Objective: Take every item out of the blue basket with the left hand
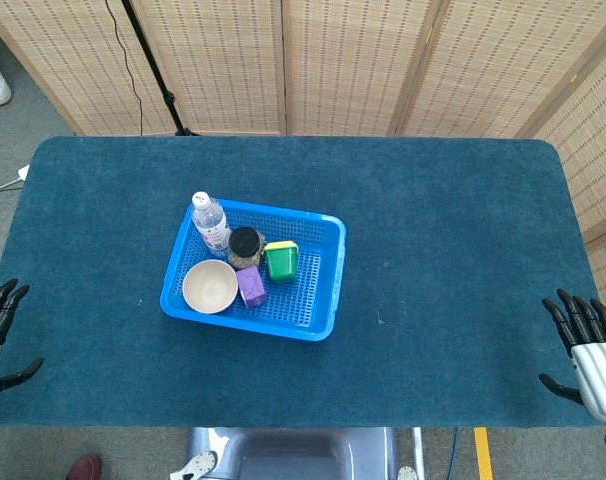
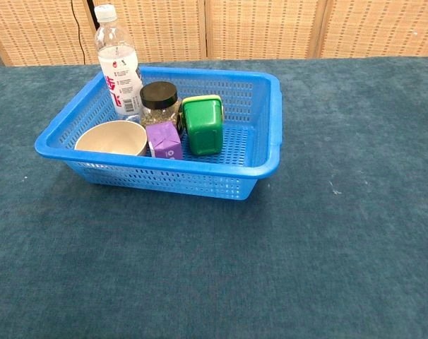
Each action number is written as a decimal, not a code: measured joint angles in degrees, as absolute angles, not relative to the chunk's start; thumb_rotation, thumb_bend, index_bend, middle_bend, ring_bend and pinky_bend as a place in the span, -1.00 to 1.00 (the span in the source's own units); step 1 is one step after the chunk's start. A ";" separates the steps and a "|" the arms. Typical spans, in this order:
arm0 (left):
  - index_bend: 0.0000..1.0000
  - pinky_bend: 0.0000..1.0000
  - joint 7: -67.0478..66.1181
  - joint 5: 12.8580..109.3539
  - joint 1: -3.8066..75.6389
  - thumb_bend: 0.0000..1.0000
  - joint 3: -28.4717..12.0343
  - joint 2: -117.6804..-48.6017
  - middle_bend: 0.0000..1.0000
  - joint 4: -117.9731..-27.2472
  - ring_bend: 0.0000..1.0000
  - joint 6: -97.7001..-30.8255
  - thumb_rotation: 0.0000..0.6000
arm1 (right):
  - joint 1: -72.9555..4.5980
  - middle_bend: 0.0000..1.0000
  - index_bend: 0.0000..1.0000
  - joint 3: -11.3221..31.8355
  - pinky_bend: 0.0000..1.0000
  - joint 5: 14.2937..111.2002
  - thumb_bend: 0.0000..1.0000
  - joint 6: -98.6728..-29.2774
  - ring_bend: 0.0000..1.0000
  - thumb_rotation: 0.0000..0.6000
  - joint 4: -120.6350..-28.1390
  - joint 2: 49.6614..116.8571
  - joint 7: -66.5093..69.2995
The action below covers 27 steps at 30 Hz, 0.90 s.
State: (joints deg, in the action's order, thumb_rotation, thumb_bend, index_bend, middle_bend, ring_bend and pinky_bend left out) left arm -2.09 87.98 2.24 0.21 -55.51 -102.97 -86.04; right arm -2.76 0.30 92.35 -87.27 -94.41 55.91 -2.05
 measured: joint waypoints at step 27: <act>-1.00 -1.00 0.72 89.46 2.04 -0.65 -0.11 -54.57 -1.00 -102.75 -1.00 -87.57 1.00 | -17.19 -1.00 -1.00 3.87 -1.00 96.29 -1.00 -74.30 -1.00 1.00 -95.44 54.05 21.32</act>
